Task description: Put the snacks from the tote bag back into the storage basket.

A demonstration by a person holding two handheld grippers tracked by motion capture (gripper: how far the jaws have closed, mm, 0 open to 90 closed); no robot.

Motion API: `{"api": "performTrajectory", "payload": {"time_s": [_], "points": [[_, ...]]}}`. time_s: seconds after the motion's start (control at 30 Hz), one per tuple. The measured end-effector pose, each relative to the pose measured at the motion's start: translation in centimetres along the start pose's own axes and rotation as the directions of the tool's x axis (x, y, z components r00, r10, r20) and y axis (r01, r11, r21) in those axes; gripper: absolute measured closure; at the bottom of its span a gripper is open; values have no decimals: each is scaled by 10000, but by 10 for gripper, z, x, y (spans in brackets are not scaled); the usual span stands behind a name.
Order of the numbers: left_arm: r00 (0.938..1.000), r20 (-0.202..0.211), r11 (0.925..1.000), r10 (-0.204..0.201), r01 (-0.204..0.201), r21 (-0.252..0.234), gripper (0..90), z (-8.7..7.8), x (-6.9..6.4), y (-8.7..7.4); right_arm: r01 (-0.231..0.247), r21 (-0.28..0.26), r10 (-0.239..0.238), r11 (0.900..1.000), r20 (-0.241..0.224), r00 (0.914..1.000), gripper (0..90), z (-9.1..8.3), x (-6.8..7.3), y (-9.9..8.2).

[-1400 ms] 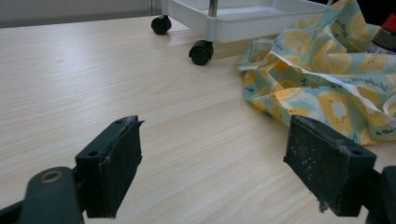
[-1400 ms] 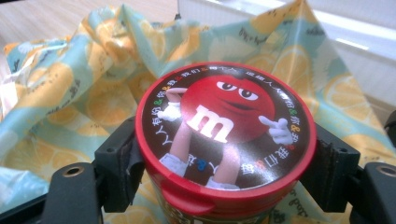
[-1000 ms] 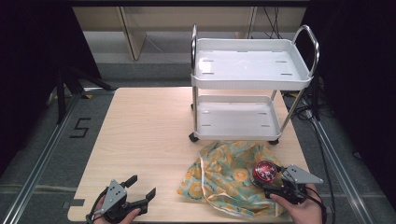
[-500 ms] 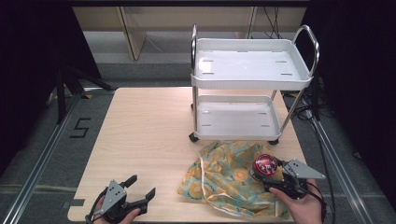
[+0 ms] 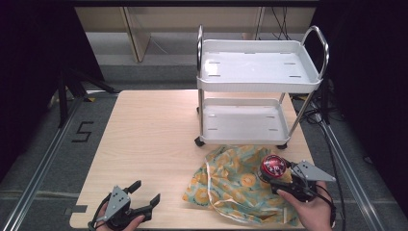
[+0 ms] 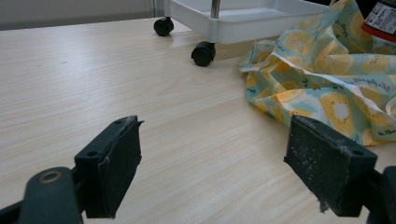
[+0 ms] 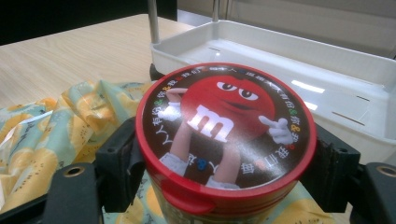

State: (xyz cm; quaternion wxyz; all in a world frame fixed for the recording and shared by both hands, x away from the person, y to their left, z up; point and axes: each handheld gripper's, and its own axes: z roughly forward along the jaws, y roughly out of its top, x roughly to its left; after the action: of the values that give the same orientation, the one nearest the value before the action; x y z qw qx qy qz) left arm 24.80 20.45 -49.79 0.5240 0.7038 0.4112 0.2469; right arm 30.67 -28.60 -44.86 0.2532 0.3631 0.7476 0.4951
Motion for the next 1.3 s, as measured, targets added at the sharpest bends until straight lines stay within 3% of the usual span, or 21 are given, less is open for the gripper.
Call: {"api": "performTrajectory", "payload": {"time_s": [0.1, 0.13, 0.2, 0.23, 0.27, 0.4, 0.47, 0.5, 0.57, 0.63, 0.77, 0.83, 0.87, 0.93, 0.97, 1.0, 1.03, 1.1, 1.2, 1.23, 1.3], "points": [[10000, -17, 10000, -25, 25, 59, 176, 0, 0, 0, -51, 20, 51, 10000, 99, 9999, 264, 0, 0, 2], [10000, -12, 10000, -50, 50, 11, 176, 0, -1, 0, -272, 69, 271, 9996, 93, 9996, 264, 0, 2, 2], [10000, -7, 10000, 6, -6, 10, 176, 0, 0, 0, -86, 32, 86, 10000, 152, 9998, 265, 0, 1, 4], [10000, -8, 10000, 8, -8, 20, 175, 0, 0, 0, -349, 79, 348, 9994, 132, 9993, 264, 0, 3, 4], [10000, -7, 10000, 4, -4, 32, 176, 0, 0, 0, -94, 8, 94, 10000, 97, 9999, 264, 2, 1, 5], [10000, -3, 10000, -2, 2, 16, 176, 0, 0, 0, -97, -146, 100, 9998, 216, 9997, 264, 4, 3, 8], [10000, -1, 10000, 1, -1, 9, 176, 0, 0, 0, -164, 41, 164, 9999, 165, 9997, 264, 4, 4, 9], [10000, 0, 10000, 12, -12, 10, 176, 0, 0, 0, 6, 6, -6, 10000, 112, 9999, 264, 6, 3, 9], [10000, 0, 10000, 11, -11, 4, 176, 0, 0, 0, -207, 105, 205, 9997, 151, 9997, 264, 5, 5, 10], [10000, 0, 10000, 13, -13, 55, 176, 0, 0, 0, -122, -108, 124, 9999, 182, 9998, 265, 8, 5, 10], [10000, -30, 10000, -79, 79, 17, 176, 0, 0, 0, 73, -43, -73, 10000, 171, 9998, 264, 9, 5, 13], [9999, -35, 9999, -110, 110, 5, 176, 0, 0, 0, -142, 48, 141, 9999, 175, 9997, 264, 9, 7, 14], [9999, -28, 9999, -112, 112, -19, 176, 0, 0, 0, 32, -23, -32, 10000, 146, 9999, 265, 10, 5, 15], [9999, -31, 9999, -104, 104, -26, 176, 0, 0, 0, -68, -50, 68, 10000, 90, 9999, 264, 11, 6, 16], [9999, -33, 9999, -104, 104, -33, 176, 0, 0, 0, 204, -30, -204, 9998, 188, 9996, 265, 11, 5, 17], [9999, -32, 9999, -108, 108, -28, 176, 0, 0, 0, -140, 5, 140, 9999, 192, 9997, 265, 11, 8, 17], [9999, -34, 9999, -105, 105, -26, 176, 0, 0, 0, 29, -50, -29, 10000, 129, 9999, 264, 12, 7, 18], [9999, -36, 9999, -106, 106, -28, 176, 0, 0, 0, -167, -115, 168, 9998, 93, 9998, 264, 14, 9, 19], [9999, -43, 9999, -124, 123, -30, 176, 0, 0, 0, 106, -35, -106, 9999, 43, 9999, 265, 16, 8, 21], [9999, -7, 9998, -140, 140, -140, 176, 1, 0, -1, -118, 25, 117, 9999, 132, 9998, 264, 15, 11, 22], [9999, -15, 9998, -136, 136, -129, 176, 0, 0, -1, -92, 5, 92, 10000, 60, 9999, 265, 16, 11, 22]]}}
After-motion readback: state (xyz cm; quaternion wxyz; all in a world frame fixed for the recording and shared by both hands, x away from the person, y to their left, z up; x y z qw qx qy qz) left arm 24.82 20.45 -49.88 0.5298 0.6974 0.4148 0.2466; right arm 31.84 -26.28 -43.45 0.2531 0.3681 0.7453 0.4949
